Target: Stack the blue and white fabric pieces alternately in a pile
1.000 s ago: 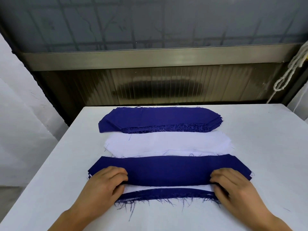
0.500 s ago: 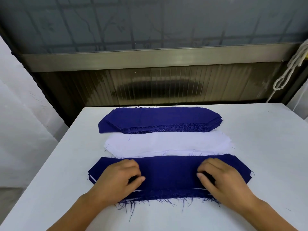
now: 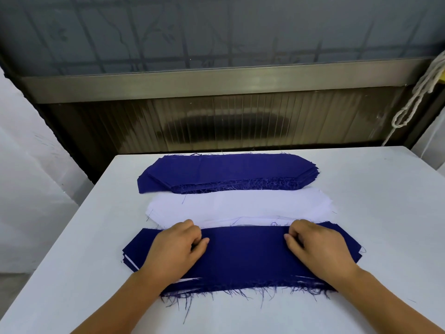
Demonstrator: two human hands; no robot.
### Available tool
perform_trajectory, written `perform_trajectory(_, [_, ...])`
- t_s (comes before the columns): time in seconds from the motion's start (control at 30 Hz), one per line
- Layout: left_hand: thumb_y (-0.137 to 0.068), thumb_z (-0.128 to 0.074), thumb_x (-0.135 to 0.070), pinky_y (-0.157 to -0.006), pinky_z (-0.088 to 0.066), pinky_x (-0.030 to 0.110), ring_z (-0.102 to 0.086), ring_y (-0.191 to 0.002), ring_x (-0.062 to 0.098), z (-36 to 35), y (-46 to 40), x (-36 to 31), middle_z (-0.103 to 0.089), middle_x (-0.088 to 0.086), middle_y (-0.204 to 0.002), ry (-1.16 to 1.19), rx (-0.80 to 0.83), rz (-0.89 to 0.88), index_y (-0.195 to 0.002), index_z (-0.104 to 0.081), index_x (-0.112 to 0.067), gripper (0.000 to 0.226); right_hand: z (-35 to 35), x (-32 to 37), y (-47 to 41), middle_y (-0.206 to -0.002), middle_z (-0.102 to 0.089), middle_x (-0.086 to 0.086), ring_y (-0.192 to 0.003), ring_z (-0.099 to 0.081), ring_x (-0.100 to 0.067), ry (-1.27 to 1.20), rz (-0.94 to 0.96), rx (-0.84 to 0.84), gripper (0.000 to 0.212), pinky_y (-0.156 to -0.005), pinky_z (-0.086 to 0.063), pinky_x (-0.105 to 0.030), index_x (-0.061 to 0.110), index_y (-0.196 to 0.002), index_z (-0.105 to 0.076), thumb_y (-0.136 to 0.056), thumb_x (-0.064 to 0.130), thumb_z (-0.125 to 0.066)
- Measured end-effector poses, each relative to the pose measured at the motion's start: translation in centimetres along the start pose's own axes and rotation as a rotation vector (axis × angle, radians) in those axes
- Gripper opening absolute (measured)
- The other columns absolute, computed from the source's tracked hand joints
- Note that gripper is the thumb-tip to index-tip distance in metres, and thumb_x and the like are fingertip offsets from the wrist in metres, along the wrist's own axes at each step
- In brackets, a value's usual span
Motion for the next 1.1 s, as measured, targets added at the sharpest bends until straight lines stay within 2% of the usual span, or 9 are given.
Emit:
perform_trajectory(0.13, [-0.079,-0.077,-0.028,-0.040,-0.031,0.019,-0.036,-0.047,0.003,0.6,-0.7,2.0,-0.039,-0.013,-0.058,-0.074,-0.010,0.050,-0.057,-0.040,-0.025,0.043,0.2,-2.1,-1.1,-0.060,-0.053,0.014,-0.057,-0.054,-0.007,0.126,-0.091,0.072,0.026,-0.053,-0.040,-0.023,0.030,-0.076,-0.049,-0.092,0.050,-0.046])
perform_trajectory(0.23, [-0.078,-0.078,-0.025,-0.045,-0.036,0.021,-0.048,-0.057,0.009,1.1,-2.6,2.8,-0.050,-0.011,-0.067,-0.087,-0.075,0.054,-0.064,-0.056,-0.021,0.027,1.1,-2.2,-3.4,-0.062,-0.054,0.013,-0.057,-0.054,-0.009,0.080,-0.109,0.001,0.019,-0.050,-0.036,-0.024,0.030,-0.079,-0.054,-0.092,0.044,-0.052])
perform_trajectory(0.3, [-0.079,-0.078,-0.020,-0.057,-0.047,0.028,-0.058,-0.070,0.017,1.1,-4.5,2.8,-0.062,-0.005,-0.085,-0.085,-0.118,0.025,-0.083,-0.069,-0.017,0.010,1.6,-1.7,-5.5,-0.074,-0.057,0.014,-0.067,-0.054,-0.009,-0.001,-0.078,-0.086,0.006,-0.054,-0.035,-0.023,0.028,-0.092,-0.059,-0.092,0.033,-0.057])
perform_trajectory(0.37, [-0.081,-0.075,-0.015,-0.075,-0.052,0.035,-0.063,-0.089,0.023,0.6,-6.8,3.1,-0.067,0.001,-0.106,-0.089,-0.129,0.032,-0.106,-0.070,-0.013,0.026,1.5,-1.3,-7.9,-0.096,-0.062,0.009,-0.088,-0.057,-0.013,-0.083,-0.057,-0.134,0.018,-0.068,-0.043,-0.025,0.022,-0.109,-0.062,-0.092,0.024,-0.060])
perform_trajectory(0.47, [-0.094,-0.061,-0.021,-0.107,-0.037,0.037,-0.049,-0.128,0.023,-0.8,-9.6,4.3,-0.053,0.003,-0.140,-0.086,-0.059,0.131,-0.136,-0.055,-0.013,0.043,0.8,-1.1,-11.1,-0.127,-0.059,0.001,-0.117,-0.053,-0.019,-0.118,-0.056,-0.139,0.034,-0.097,-0.045,-0.031,0.016,-0.128,-0.058,-0.093,0.016,-0.058])
perform_trajectory(0.57, [-0.101,-0.045,-0.028,-0.119,-0.020,0.033,-0.029,-0.143,0.019,-2.8,-11.0,5.6,-0.034,0.002,-0.155,-0.095,0.017,0.182,-0.148,-0.037,-0.015,0.049,-0.6,-1.2,-12.7,-0.142,-0.051,0.000,-0.132,-0.044,-0.018,-0.145,-0.051,-0.093,0.043,-0.110,-0.033,-0.029,0.015,-0.139,-0.049,-0.096,0.014,-0.053])
perform_trajectory(0.77, [-0.105,-0.037,-0.029,-0.118,-0.017,0.029,-0.030,-0.143,0.015,-4.2,-10.7,6.2,-0.037,-0.002,-0.153,-0.155,0.006,0.172,-0.146,-0.041,-0.018,0.043,-1.6,-1.8,-12.7,-0.138,-0.056,-0.001,-0.129,-0.049,-0.019,-0.103,-0.046,-0.159,0.033,-0.111,-0.033,-0.031,0.014,-0.130,-0.061,-0.099,0.017,-0.052])
perform_trajectory(0.93, [-0.091,-0.068,-0.018,-0.110,-0.034,0.027,-0.046,-0.133,0.013,-4.1,-10.2,5.7,-0.052,-0.004,-0.142,-0.276,-0.003,0.163,-0.135,-0.056,-0.021,0.046,-0.8,-1.2,-12.1,-0.121,-0.068,-0.005,-0.112,-0.063,-0.025,-0.069,-0.021,-0.276,0.021,-0.098,-0.046,-0.036,0.008,-0.111,-0.072,-0.093,0.009,-0.061])
perform_trajectory(1.1, [-0.058,-0.092,-0.006,-0.085,-0.056,0.034,-0.070,-0.100,0.019,-3.0,-10.1,4.8,-0.073,0.002,-0.108,-0.275,-0.119,0.085,-0.101,-0.077,-0.014,0.047,0.1,-0.9,-11.6,-0.098,-0.074,-0.004,-0.091,-0.069,-0.025,-0.042,-0.014,-0.351,0.012,-0.083,-0.054,-0.036,0.007,-0.097,-0.075,-0.087,0.006,-0.069])
Point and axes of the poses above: each hand's wrist, its own y-axis away from the middle knuckle, its own z-axis out of the back of the hand, x = y × z, the point moved 8 cm from there along -y, towards the middle knuckle
